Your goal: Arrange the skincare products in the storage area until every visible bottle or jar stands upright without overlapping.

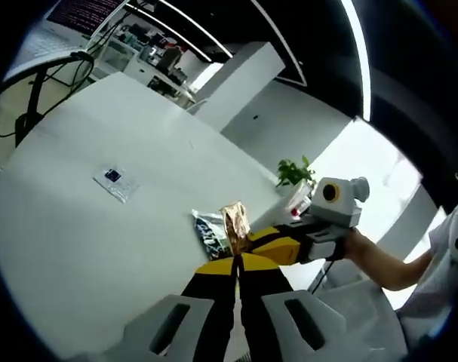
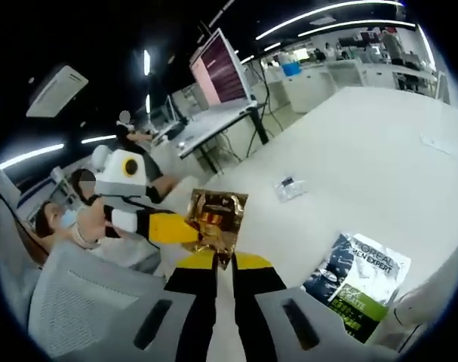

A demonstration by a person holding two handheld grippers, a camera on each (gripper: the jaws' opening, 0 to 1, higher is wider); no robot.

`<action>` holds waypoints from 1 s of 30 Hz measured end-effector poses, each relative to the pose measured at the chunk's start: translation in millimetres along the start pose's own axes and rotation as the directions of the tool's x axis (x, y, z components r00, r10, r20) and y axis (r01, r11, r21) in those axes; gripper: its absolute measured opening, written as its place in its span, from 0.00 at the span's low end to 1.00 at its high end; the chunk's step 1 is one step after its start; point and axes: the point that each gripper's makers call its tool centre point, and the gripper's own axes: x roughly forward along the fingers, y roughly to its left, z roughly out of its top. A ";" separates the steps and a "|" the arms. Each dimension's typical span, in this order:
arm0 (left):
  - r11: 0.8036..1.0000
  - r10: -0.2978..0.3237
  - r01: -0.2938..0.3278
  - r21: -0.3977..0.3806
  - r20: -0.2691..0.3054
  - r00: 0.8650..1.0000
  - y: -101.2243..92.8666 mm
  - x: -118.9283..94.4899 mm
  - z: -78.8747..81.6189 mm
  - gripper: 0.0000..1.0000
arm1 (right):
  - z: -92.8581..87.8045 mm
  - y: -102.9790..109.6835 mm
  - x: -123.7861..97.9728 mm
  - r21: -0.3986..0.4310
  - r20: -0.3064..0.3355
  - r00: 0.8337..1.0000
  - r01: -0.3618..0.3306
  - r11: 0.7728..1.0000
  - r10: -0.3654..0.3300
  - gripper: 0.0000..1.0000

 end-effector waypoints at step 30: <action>0.971 0.190 -0.146 0.191 -0.238 0.953 48.8 24.8 -40.2 0.00 | -61.2 -10.0 25.9 -0.148 -0.223 0.973 0.026 0.989 -0.059 0.01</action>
